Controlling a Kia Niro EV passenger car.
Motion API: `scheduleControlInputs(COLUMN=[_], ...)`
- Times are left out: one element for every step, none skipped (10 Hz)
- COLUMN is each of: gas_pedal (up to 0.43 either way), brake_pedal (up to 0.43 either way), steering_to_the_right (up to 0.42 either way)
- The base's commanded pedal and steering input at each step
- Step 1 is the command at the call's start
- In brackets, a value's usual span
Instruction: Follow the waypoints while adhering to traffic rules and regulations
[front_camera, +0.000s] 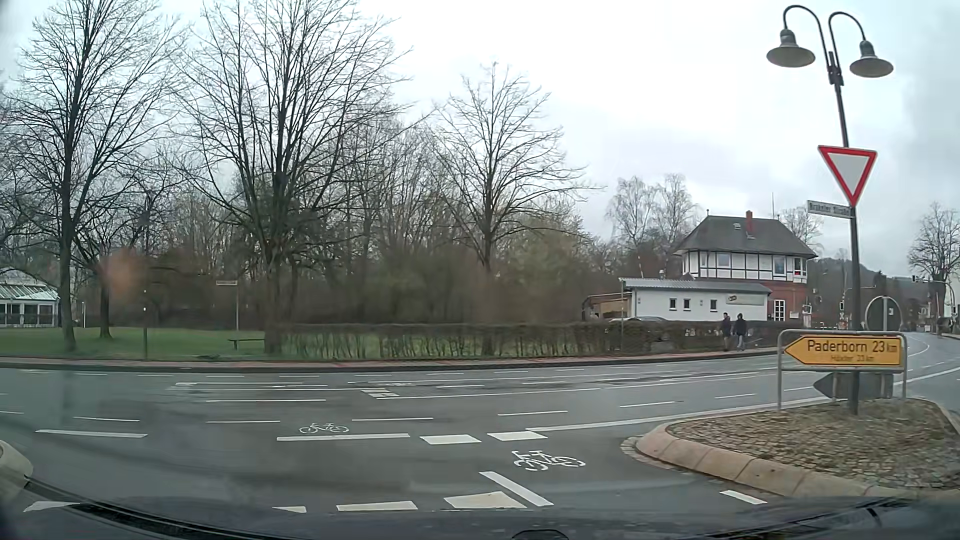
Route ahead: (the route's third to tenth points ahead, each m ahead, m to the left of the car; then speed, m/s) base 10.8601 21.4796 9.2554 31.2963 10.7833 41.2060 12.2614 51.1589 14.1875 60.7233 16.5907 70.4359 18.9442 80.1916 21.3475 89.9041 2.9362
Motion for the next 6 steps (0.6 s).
scheduleControlInputs(gas_pedal=[0.000, 0.000, 0.000, 0.039, 0.059, 0.079], brake_pedal=[0.000, 0.000, 0.000, 0.000, 0.000, 0.000], steering_to_the_right=[-0.330, -0.330, -0.330, -0.330, -0.332, -0.338])
